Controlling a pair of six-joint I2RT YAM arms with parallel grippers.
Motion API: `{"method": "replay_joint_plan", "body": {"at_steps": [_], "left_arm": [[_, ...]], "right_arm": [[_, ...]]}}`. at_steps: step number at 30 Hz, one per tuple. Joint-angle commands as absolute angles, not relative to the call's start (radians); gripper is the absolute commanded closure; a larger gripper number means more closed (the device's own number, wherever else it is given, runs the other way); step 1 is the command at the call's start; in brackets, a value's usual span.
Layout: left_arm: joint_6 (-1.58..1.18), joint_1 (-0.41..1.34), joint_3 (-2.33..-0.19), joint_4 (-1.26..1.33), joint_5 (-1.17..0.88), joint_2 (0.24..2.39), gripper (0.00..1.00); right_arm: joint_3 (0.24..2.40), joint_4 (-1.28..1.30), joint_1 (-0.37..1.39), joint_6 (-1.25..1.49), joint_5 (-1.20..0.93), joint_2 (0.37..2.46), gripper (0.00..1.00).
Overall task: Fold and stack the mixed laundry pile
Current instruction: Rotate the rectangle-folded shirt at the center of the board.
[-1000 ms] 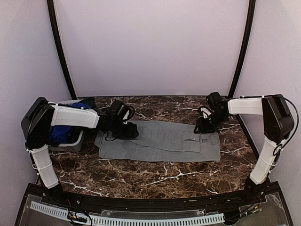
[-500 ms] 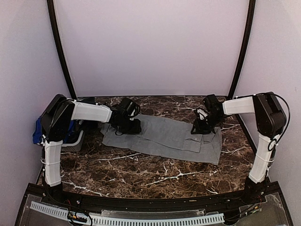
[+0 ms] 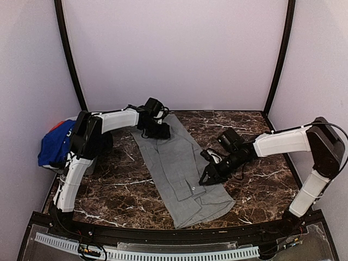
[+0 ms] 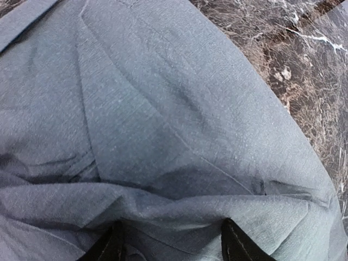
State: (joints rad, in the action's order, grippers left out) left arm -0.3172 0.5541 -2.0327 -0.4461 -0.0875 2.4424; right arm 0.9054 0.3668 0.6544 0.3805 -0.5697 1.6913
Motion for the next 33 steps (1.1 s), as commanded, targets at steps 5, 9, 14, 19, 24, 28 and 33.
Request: {"method": "replay_joint_plan", "body": {"at_steps": [5,9,14,19,24,28,33], "left_arm": [[-0.311,0.562,-1.822,-0.441,-0.171,2.189,0.4],[-0.375,0.563,-1.553,-0.29,-0.195,1.99,0.39],[-0.438,0.566,-1.339,-0.242,-0.206,1.914,0.4],[-0.468,0.569,-1.271,-0.171,-0.227,1.94,0.41],[-0.469,0.578,-1.335,-0.164,-0.259,2.061,0.45],[-0.455,0.593,-1.426,-0.191,-0.281,2.16,0.48],[-0.432,0.6,-1.614,-0.251,-0.296,2.3,0.49]], "right_arm": [[1.009,0.409,0.611,0.376,-0.508,1.524,0.53],[1.02,0.388,0.563,0.321,-0.514,1.614,0.55],[1.074,0.35,0.558,0.279,-0.517,1.75,0.58],[1.073,0.314,0.558,0.279,-0.555,1.833,0.64],[0.975,0.26,0.568,0.323,-0.585,1.81,0.71],[0.876,0.205,0.607,0.387,-0.595,1.774,0.72],[0.831,0.116,0.632,0.454,-0.619,1.769,0.72]]}}
